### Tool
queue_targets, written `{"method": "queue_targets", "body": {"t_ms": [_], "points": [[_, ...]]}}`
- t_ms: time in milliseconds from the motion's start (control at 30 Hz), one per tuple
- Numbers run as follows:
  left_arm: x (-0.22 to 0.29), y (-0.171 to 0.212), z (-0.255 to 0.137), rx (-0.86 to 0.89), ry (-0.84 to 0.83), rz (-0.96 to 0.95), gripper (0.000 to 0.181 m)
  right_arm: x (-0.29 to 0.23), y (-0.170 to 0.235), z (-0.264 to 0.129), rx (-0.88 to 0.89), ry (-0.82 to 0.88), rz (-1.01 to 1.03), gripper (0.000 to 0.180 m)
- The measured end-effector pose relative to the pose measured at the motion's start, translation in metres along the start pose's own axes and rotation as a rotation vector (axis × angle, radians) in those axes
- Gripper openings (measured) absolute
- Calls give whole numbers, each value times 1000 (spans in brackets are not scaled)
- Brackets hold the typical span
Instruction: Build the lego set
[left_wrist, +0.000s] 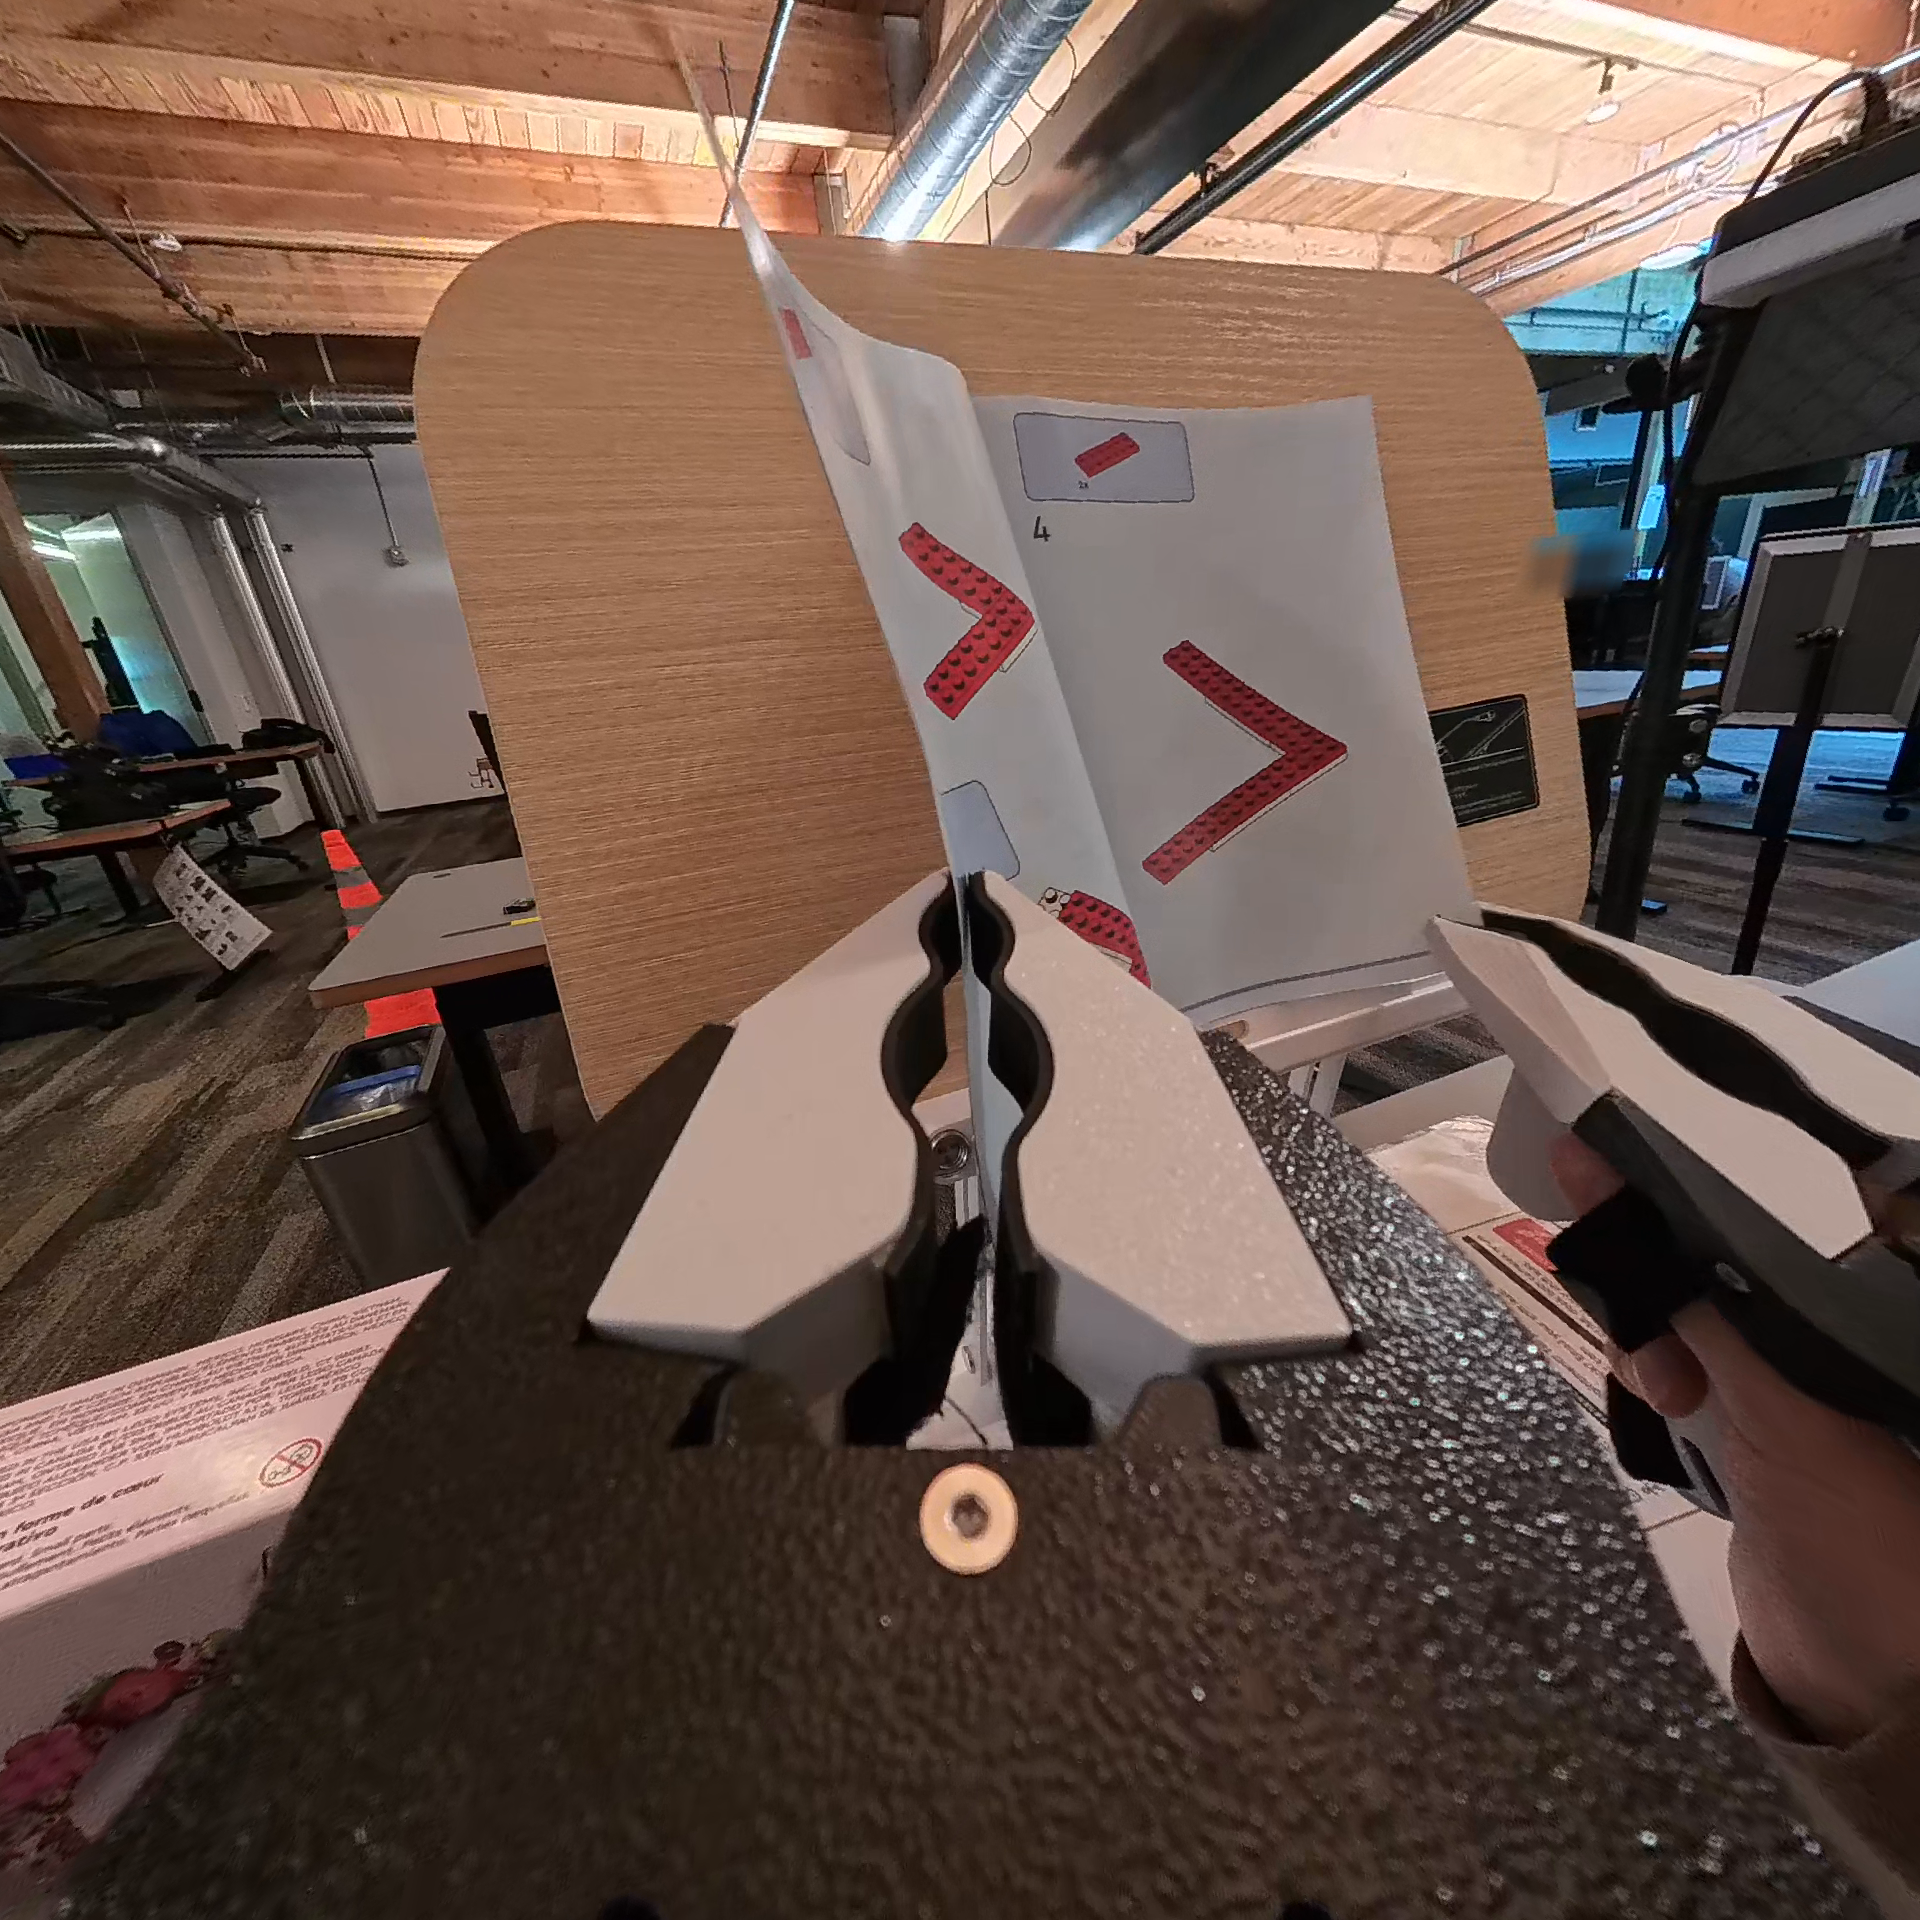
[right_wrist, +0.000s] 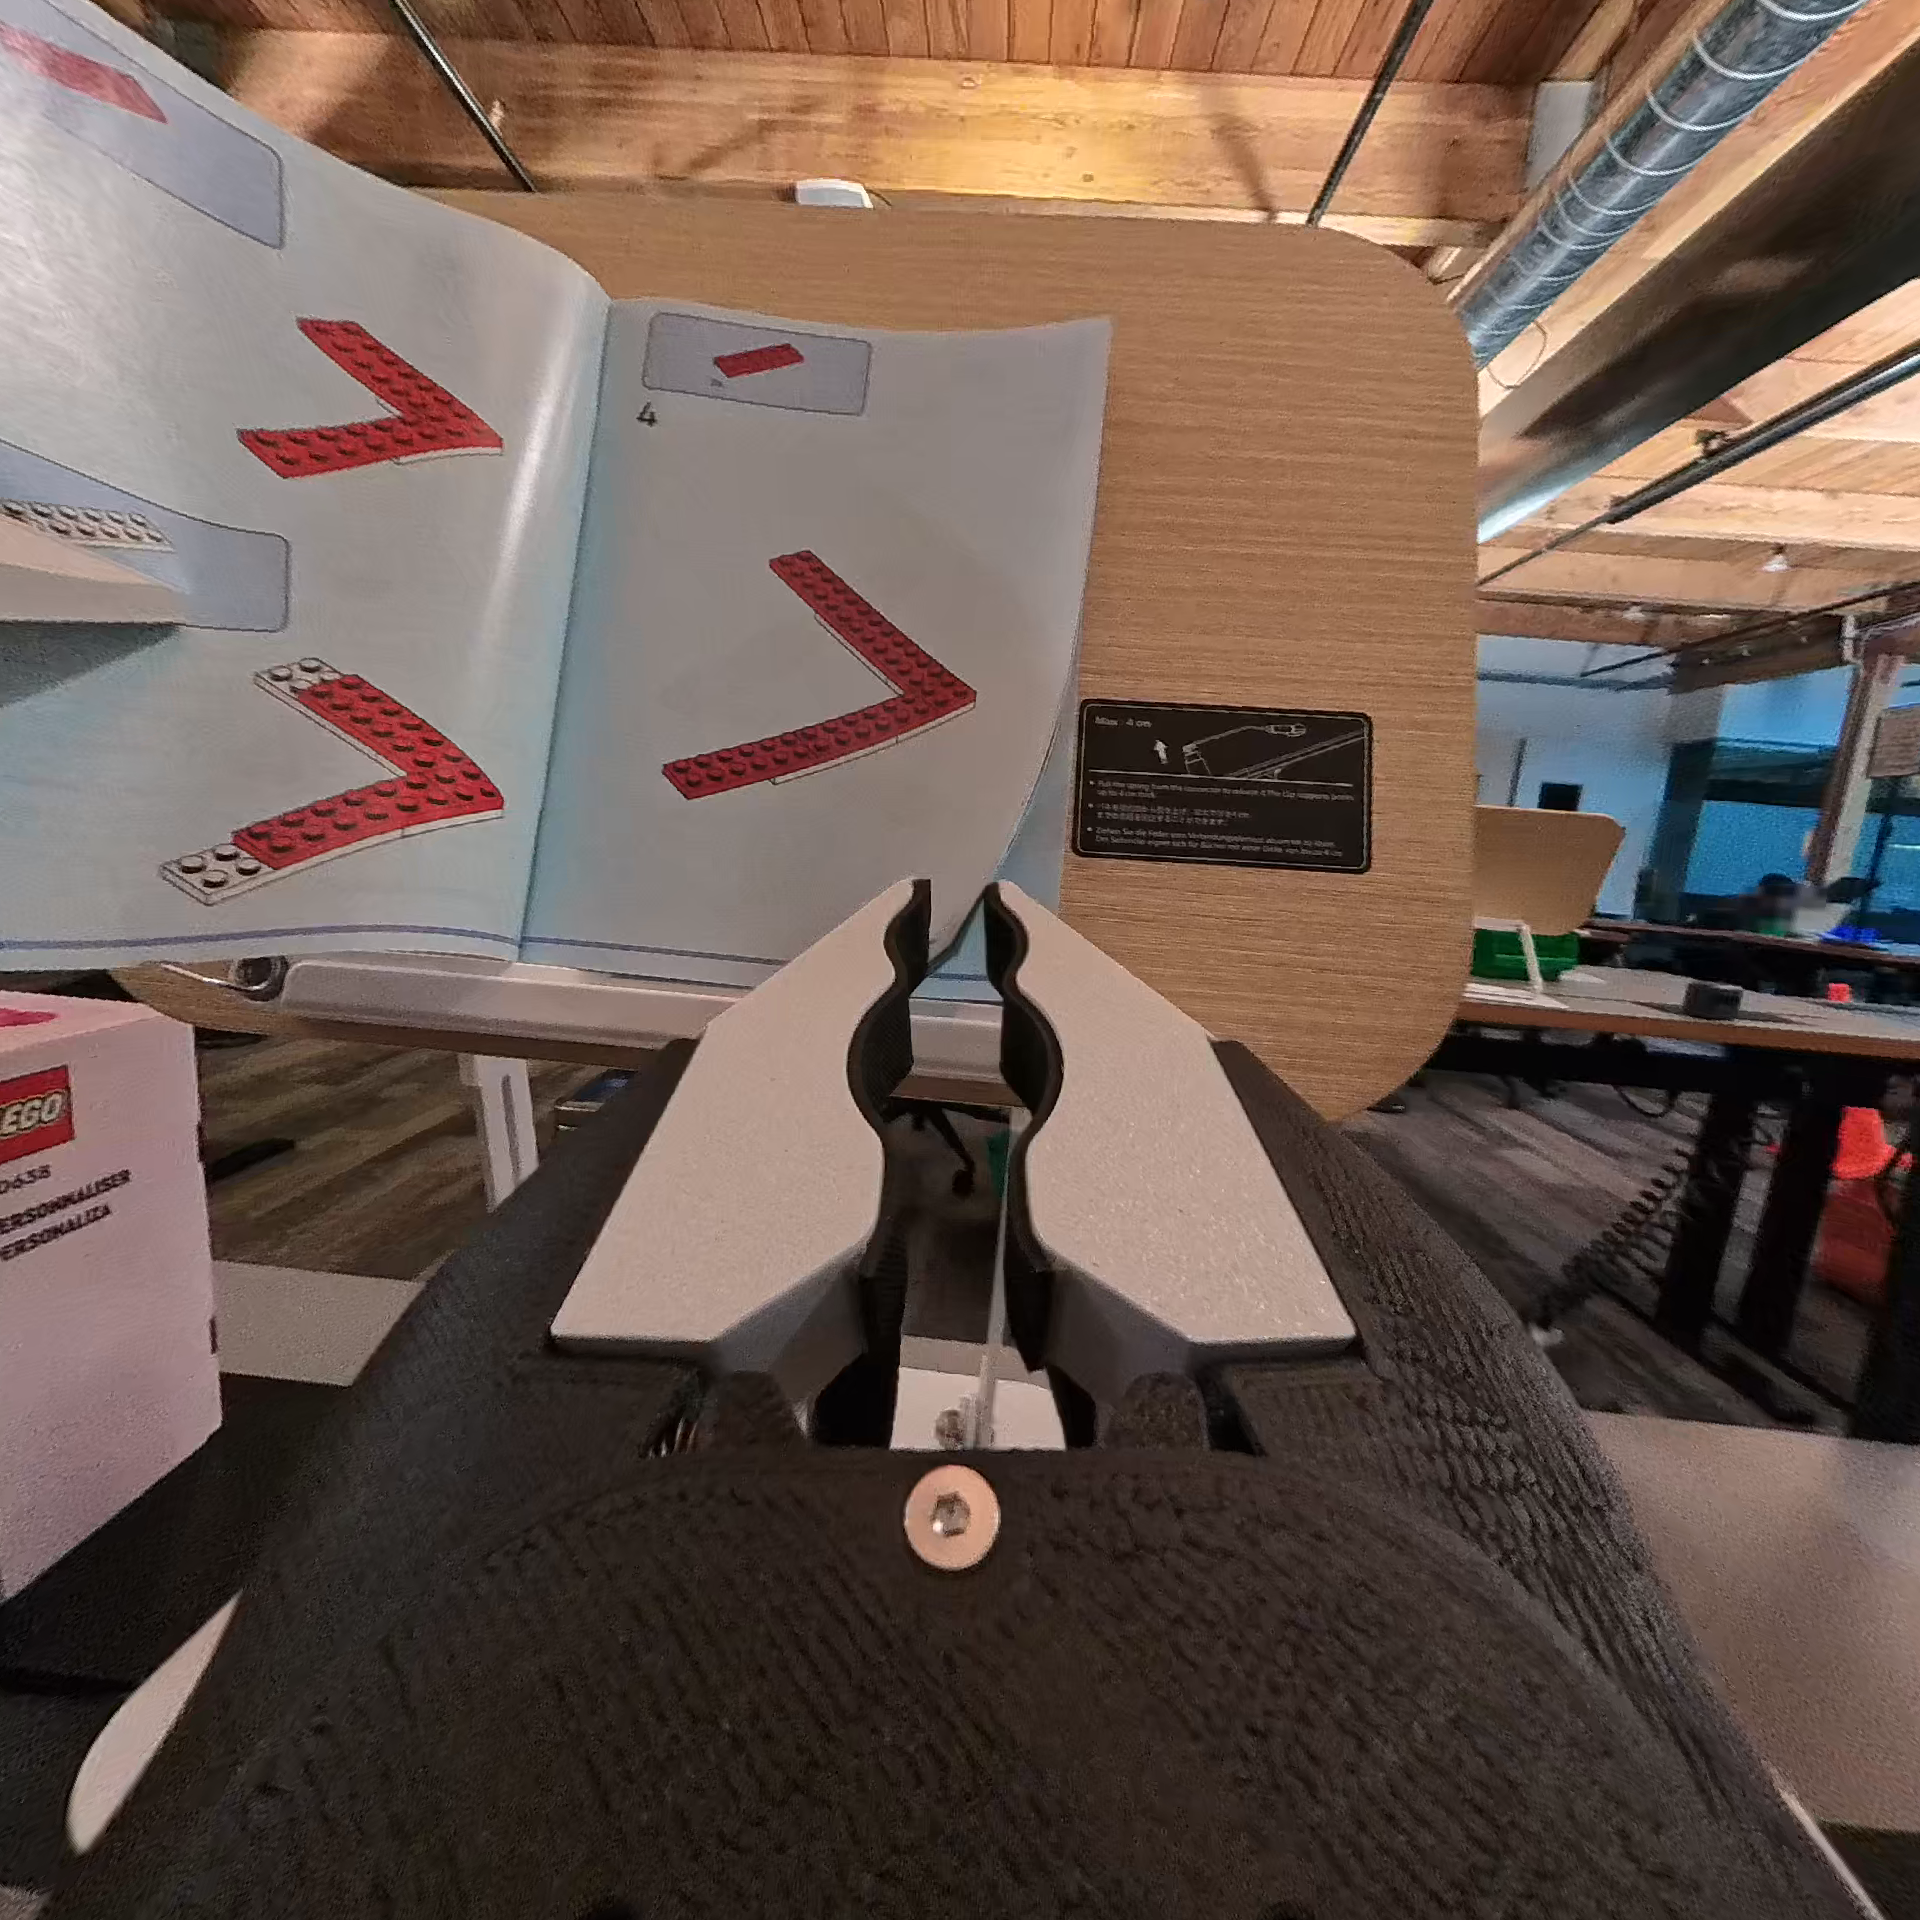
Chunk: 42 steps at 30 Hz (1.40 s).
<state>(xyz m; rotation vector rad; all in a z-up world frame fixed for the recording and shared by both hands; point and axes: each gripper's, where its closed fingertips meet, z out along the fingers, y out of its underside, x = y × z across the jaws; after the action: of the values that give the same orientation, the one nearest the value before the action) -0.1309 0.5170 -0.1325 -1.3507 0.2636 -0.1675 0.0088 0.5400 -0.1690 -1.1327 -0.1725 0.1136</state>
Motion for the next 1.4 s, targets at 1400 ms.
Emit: {"method": "queue_targets", "body": {"t_ms": [1400], "points": [[-2, 3, 1, -10, 7, -19, 0, 6, 16, 6, -91, 55, -46, 15]]}}
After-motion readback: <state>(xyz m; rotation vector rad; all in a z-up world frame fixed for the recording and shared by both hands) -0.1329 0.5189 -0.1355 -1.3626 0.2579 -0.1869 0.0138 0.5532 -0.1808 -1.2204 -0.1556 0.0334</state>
